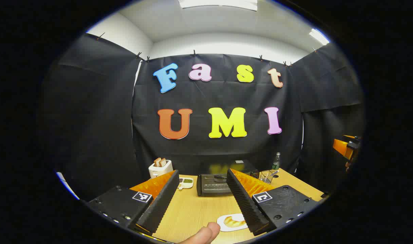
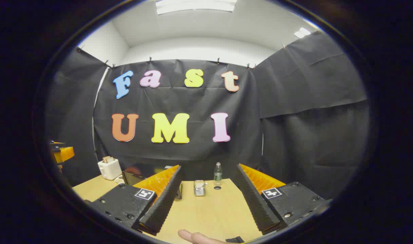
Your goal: Open the electric oven with the left hand, put the food in, and close the electric oven.
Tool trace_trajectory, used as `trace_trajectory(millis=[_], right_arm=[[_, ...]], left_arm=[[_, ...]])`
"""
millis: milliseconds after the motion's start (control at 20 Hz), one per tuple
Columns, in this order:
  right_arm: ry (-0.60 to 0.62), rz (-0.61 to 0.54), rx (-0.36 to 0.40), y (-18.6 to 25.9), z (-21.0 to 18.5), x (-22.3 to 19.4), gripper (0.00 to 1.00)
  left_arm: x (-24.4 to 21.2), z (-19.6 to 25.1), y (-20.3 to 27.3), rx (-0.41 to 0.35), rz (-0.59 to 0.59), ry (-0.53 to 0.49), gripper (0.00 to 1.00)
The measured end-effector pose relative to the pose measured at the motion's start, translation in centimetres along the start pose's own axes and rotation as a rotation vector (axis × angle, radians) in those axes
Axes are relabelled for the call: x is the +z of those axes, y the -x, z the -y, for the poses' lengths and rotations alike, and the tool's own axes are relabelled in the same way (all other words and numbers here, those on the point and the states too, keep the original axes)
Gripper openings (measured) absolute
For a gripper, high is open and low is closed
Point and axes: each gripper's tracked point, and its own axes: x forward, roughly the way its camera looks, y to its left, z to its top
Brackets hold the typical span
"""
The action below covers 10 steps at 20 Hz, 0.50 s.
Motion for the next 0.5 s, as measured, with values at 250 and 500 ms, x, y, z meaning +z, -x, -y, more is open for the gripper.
trace_trajectory(millis=[250, 500], right_arm=[[-0.025, -0.010, 0.018, -0.1, -0.1, -0.6, 1.00], [-0.036, -0.004, 0.015, -0.6, 0.9, -1.2, 1.00]], left_arm=[[-0.7, 0.4, -0.9, -0.013, -0.004, 0.026, 0.93], [-1.6, 1.1, -2.4, -0.032, -0.021, 0.000, 0.93]])
